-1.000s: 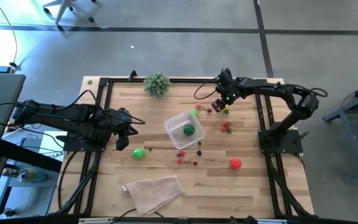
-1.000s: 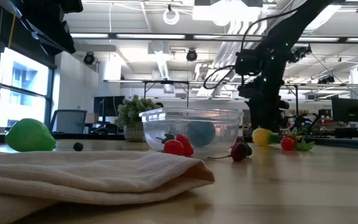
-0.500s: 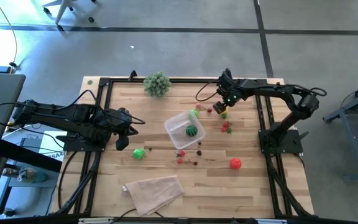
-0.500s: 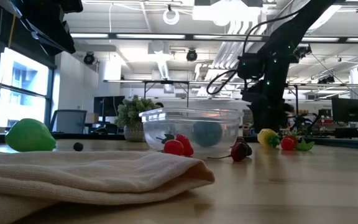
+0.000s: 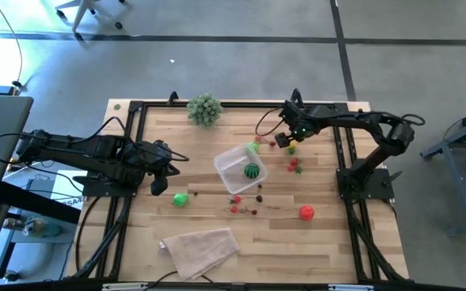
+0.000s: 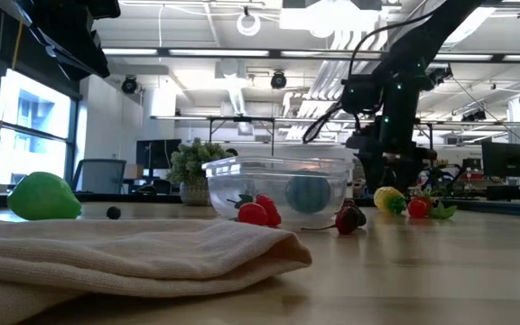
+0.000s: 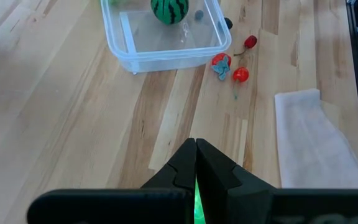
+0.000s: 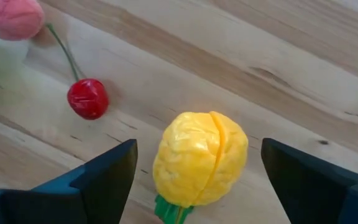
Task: Pick and placing Produce into tupperware
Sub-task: Put the yellow pineapple into the transparent bin
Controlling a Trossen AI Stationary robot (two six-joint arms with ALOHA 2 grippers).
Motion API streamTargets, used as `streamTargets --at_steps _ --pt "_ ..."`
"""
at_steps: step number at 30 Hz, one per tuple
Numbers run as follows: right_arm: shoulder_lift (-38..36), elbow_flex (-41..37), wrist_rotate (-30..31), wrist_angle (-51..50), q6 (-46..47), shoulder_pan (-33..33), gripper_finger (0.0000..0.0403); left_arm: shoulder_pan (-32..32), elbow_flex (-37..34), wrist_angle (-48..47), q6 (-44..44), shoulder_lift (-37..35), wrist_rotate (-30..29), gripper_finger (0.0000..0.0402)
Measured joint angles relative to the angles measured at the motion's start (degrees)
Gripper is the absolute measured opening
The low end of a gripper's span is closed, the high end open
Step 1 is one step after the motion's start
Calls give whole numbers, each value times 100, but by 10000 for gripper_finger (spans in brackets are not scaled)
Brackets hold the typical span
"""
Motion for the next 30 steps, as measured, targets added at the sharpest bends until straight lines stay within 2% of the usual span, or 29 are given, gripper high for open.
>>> streamTargets --at_steps 3,9,30 --pt "0 0 227 -37 246 88 335 1 0 0 -1 0 0 1" --pt "0 0 299 -107 547 181 335 2 0 0 0 0 0 1" --pt "189 4 546 47 857 383 335 1 0 0 0 0 0 1"
